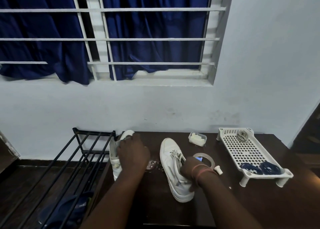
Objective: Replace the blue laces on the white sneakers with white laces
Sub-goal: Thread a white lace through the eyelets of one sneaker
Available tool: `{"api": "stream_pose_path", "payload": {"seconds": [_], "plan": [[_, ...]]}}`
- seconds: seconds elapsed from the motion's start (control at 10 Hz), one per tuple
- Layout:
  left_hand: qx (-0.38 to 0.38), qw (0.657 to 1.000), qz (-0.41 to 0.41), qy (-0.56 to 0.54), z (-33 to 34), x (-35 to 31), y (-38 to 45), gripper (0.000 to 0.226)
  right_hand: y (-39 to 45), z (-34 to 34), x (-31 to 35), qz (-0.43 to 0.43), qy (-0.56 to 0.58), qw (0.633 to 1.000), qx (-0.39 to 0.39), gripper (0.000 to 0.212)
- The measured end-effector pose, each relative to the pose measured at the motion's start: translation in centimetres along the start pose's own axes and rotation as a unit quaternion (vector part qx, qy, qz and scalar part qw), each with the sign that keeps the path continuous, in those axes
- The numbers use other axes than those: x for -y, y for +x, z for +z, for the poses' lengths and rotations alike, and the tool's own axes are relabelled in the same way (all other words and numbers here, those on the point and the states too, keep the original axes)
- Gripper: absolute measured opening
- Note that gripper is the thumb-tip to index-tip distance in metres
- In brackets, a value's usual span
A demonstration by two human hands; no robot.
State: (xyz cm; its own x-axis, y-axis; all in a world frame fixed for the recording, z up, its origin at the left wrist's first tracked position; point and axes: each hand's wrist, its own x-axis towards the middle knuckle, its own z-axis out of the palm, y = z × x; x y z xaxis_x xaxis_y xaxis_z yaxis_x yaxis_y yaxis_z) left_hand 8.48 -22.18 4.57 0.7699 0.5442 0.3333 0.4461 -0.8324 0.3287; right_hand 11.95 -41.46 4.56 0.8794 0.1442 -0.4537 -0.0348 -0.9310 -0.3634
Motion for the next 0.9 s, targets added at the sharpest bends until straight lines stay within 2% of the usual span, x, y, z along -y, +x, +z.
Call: {"api": "stream_pose_path", "payload": {"seconds": [0.1,0.2,0.4,0.5,0.7,0.9], "plan": [[0.06,0.996,-0.039,0.062,0.4,2.8,0.7,0.042,0.5,0.4,0.4,-0.001,0.028,1.0,-0.01,0.04],[0.14,0.983,-0.039,0.109,1.8,5.4,1.0,0.035,0.7,0.4,0.9,0.01,0.076,0.997,-0.015,0.039],[0.076,0.995,-0.07,-0.007,1.0,6.3,1.8,0.024,0.5,1.7,3.7,-0.007,0.155,0.988,-0.012,0.029],[0.004,0.994,-0.091,-0.057,-2.2,5.9,2.7,0.028,0.6,2.9,6.2,-0.037,0.205,0.978,-0.017,0.027],[-0.144,0.987,-0.039,-0.062,-6.6,6.0,3.4,0.016,0.7,4.5,12.0,-0.064,0.269,0.961,-0.022,0.027],[-0.165,0.985,-0.009,-0.045,-7.0,6.1,3.9,0.019,1.4,6.6,14.7,-0.099,0.249,0.963,-0.038,0.031]]}}
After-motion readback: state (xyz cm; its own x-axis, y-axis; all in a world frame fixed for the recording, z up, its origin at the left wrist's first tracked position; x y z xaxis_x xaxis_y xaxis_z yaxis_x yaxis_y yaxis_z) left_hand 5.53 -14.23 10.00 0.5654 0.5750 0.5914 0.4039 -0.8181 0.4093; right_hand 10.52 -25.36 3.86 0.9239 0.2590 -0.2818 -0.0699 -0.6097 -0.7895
